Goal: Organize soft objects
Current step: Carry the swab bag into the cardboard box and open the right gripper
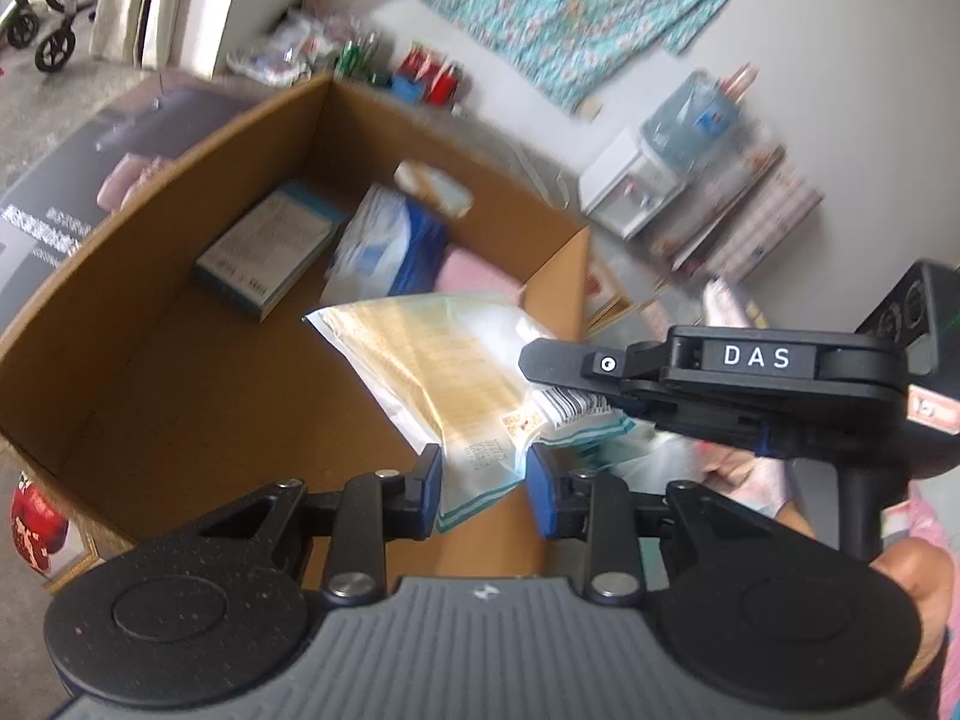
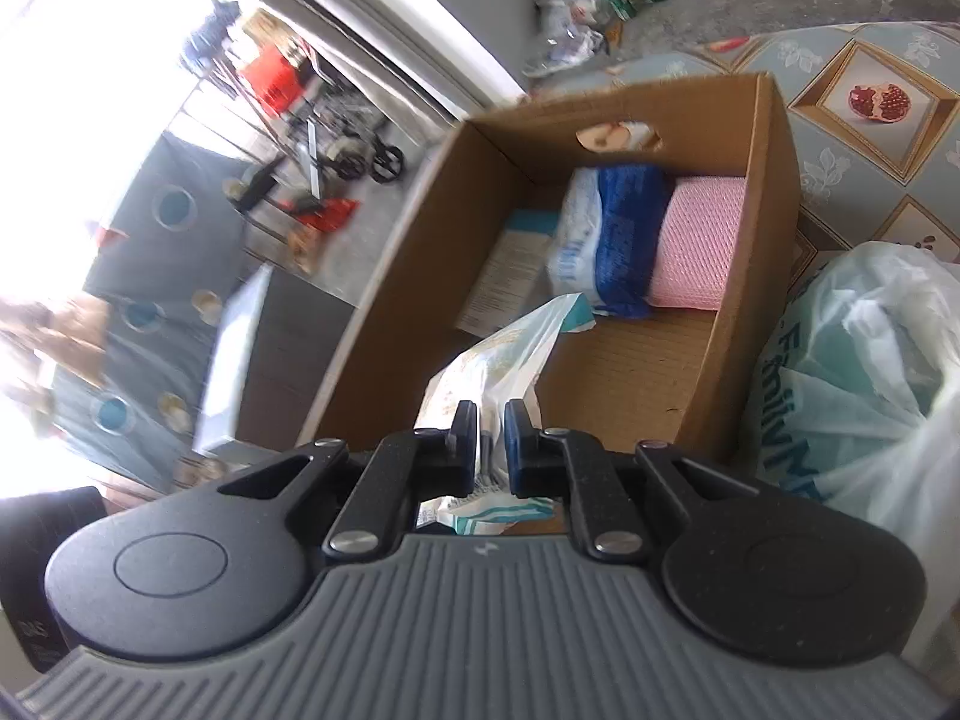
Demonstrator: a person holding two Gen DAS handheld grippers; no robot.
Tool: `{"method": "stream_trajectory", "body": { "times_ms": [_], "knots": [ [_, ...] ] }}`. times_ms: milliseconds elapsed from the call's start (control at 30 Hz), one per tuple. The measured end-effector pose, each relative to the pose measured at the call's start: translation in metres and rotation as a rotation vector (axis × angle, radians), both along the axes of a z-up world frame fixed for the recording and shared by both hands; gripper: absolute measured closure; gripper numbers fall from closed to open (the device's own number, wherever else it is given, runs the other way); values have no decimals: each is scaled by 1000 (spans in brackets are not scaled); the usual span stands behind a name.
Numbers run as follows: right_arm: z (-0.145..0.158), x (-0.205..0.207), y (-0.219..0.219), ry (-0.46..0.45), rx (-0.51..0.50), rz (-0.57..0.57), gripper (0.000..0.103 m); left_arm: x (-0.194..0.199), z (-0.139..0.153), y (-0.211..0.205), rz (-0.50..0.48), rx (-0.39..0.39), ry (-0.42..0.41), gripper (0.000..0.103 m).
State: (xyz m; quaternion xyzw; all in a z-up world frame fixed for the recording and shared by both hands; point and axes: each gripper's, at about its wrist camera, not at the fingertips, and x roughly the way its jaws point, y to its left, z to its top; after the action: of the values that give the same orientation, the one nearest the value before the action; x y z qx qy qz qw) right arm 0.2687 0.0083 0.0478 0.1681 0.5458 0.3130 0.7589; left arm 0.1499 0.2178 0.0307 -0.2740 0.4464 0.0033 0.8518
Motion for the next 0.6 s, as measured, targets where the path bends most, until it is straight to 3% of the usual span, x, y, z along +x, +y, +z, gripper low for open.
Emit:
{"method": "stream_trajectory", "body": {
  "times_ms": [133,300,433,600],
  "knots": [
    [-16,4,12,-38,-87,33,90,23,-30,9,-38,40,94,71],
    [-12,13,2,-92,-96,30,89,48,-69,19,-90,79,223,70],
    [-5,18,-10,-122,-87,21,88,49,-77,25,-111,99,230,70],
    [-6,24,-29,-111,-60,-8,84,56,-76,9,-253,185,218,71]
  ]
}}
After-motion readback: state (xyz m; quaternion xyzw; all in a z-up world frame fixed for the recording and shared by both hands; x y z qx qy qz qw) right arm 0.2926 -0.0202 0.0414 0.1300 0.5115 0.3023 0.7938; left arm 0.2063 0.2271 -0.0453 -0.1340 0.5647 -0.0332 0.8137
